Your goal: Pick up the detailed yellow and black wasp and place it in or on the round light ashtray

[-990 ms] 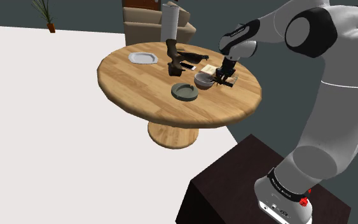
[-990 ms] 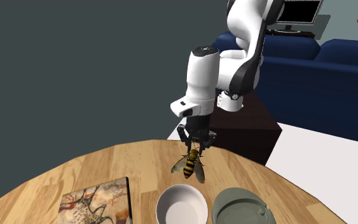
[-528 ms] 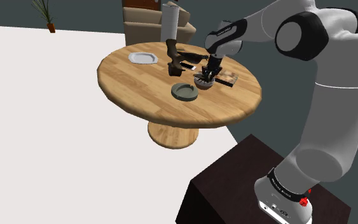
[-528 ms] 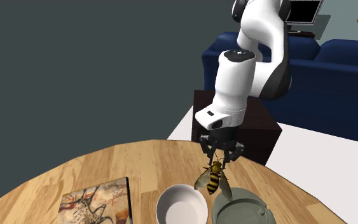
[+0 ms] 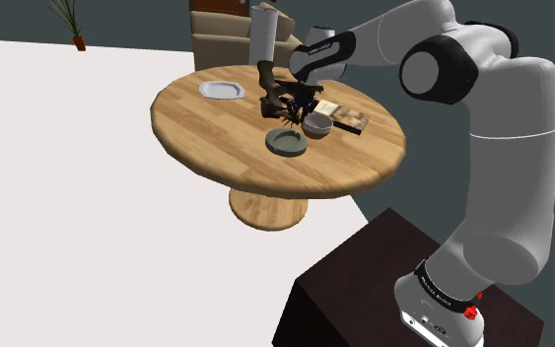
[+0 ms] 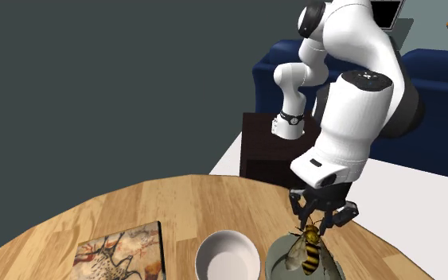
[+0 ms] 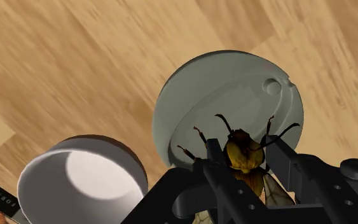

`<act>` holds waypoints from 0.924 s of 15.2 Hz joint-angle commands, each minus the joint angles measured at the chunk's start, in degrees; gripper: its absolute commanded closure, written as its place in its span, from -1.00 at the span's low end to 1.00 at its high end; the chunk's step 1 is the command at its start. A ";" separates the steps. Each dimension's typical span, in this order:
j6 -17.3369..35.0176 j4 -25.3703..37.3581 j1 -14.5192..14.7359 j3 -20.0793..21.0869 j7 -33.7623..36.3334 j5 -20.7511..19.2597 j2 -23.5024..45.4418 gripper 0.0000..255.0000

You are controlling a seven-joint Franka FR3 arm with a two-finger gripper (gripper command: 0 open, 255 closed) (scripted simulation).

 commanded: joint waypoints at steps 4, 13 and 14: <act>2.01 0.14 0.25 0.52 0.54 0.53 2.20 1.00; 6.95 -1.26 -0.29 1.45 -0.24 1.81 5.83 1.00; 7.47 -1.35 -0.36 1.57 -0.33 1.96 6.27 1.00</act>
